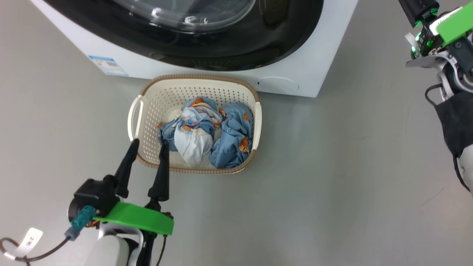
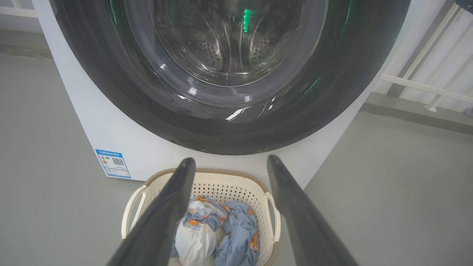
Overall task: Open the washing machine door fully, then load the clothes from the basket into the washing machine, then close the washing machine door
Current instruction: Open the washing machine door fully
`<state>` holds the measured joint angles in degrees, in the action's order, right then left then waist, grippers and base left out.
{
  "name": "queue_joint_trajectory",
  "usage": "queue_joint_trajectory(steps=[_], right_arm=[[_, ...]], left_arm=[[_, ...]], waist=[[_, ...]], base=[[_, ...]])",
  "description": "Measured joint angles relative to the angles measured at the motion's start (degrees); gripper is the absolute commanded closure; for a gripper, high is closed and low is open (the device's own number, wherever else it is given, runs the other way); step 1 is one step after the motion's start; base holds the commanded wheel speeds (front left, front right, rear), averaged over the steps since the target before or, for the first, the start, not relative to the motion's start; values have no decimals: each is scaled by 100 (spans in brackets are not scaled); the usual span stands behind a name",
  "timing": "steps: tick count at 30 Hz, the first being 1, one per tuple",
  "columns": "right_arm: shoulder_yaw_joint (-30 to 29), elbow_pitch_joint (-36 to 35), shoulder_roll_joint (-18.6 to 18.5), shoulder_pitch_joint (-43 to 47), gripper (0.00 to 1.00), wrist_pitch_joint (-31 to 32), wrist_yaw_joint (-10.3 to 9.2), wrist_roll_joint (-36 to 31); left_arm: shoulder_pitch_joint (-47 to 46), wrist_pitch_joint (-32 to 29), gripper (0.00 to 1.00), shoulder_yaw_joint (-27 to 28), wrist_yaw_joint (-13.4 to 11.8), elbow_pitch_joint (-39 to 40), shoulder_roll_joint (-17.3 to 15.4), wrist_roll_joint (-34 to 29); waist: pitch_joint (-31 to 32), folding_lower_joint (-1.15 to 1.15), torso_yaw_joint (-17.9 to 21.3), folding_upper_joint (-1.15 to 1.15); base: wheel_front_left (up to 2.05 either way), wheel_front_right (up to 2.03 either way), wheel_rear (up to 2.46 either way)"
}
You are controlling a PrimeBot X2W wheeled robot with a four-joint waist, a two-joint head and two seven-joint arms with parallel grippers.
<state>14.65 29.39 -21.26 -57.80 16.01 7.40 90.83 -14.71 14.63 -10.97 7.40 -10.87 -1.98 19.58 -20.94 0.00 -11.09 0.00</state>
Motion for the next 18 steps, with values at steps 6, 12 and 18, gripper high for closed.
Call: queue_joint_trajectory(steps=[6,12,18], right_arm=[[7,346,-10,-378,100,769,0,327],[-19,626,-11,-662,100,1335,0,475],[-18,829,-9,-965,100,1475,0,443]], left_arm=[[-190,0,0,-137,0,4,10,43],[-260,0,0,-271,0,10,13,94],[-350,0,0,-359,0,15,16,147]], waist=[[-205,0,-94,0],[-374,0,-202,0],[-553,0,-297,0]], base=[[0,0,0],[0,0,0],[0,0,0]])
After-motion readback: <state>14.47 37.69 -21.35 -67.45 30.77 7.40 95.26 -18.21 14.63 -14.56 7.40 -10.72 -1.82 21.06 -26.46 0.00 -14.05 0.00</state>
